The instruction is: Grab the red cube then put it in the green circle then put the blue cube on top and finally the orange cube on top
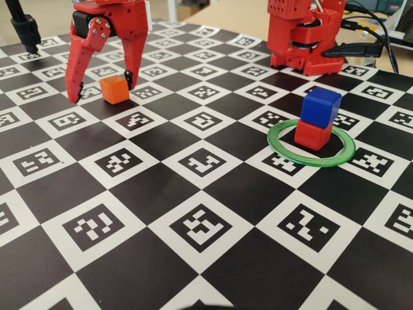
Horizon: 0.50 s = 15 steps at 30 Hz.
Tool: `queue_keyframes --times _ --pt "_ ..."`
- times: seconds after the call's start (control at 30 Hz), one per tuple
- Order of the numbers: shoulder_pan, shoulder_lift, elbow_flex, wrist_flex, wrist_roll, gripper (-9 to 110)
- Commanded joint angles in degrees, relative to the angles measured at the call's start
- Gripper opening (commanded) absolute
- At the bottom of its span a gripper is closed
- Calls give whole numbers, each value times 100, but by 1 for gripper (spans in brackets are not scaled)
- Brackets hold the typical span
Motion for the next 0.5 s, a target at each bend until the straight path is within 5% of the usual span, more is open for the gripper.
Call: queue_keyframes --times 0.0,0.47 --pt "-26 176 -44 -79 62 47" --pt "18 202 26 -88 492 47"
